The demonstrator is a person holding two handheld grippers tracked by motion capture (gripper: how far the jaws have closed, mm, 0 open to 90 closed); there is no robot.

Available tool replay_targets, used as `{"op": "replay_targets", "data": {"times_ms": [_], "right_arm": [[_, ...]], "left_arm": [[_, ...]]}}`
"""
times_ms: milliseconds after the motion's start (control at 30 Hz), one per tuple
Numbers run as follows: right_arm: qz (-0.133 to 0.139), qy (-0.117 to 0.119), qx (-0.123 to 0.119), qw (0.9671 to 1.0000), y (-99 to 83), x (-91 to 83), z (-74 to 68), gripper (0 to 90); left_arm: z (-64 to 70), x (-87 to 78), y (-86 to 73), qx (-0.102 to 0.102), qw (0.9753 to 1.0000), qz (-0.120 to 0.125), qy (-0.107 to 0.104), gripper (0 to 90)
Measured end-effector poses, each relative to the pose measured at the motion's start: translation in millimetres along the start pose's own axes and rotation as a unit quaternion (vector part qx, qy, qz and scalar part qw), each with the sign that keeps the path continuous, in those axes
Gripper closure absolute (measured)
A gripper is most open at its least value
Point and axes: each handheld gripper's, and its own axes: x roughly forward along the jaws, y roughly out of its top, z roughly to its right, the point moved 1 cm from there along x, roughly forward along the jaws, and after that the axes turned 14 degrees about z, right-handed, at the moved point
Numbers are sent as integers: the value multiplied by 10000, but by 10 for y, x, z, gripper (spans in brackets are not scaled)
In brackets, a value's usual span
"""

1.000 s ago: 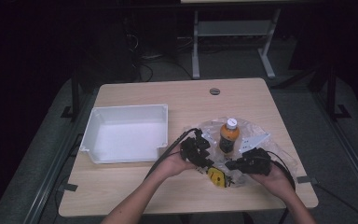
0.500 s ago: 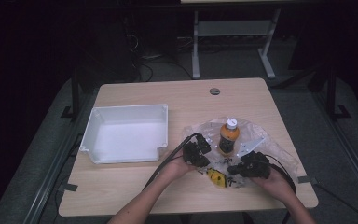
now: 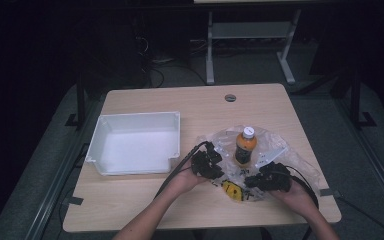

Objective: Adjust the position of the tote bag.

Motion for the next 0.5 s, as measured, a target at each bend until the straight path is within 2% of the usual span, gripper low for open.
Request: {"op": "replay_targets", "data": {"times_ms": [200,367,500], "right_arm": [[103,3,-4,9999,16,-24,1,791],[84,1,27,10000,6,-23,1,791],[60,-4,4,10000,7,-17,2,791]], "left_arm": [[-31,-72,-6,14,9999,99,11,763],[-34,-70,-12,-34,9999,113,-12,764],[-32,-71,-13,5,9999,111,-23,763]]}}
